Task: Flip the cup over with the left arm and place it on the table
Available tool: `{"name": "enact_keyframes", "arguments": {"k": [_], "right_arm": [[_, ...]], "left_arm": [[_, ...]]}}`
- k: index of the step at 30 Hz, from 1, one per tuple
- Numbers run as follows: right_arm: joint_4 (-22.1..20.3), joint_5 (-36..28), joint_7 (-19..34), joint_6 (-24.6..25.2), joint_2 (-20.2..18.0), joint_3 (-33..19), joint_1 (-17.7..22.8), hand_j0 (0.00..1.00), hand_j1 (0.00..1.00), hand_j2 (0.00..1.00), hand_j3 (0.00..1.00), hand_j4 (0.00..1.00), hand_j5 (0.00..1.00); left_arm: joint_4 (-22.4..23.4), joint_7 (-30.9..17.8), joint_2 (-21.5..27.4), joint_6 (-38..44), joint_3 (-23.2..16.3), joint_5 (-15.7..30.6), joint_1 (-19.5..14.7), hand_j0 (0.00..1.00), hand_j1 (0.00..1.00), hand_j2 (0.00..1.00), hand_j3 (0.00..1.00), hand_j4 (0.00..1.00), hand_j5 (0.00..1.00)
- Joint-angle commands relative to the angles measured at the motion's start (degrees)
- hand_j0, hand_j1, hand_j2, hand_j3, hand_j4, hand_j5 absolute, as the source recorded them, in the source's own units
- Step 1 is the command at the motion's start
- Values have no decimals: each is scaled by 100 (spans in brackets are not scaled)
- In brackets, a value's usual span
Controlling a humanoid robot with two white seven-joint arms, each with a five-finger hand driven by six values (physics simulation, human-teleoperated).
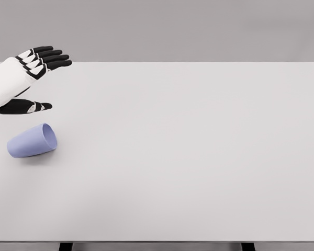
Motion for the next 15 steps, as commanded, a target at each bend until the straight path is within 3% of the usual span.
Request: {"name": "enact_keyframes", "arguments": {"k": [1,11,15], "right_arm": [[-21,-4,8,-6,0,21,0,100,100,100,100,100,100],[6,5,7,3,0,30,9,100,100,100,100,100,100],[6,5,7,3,0,21,9,100,100,100,100,100,100]], "left_arm": [[-1,4,2,1,7,37,0,100,100,100,100,100,100],[-10,4,-24,1,33,37,-44,100,100,100,100,100,100],[-19,4,72,1,-177,54,-105,100,100,100,100,100,100]]}}
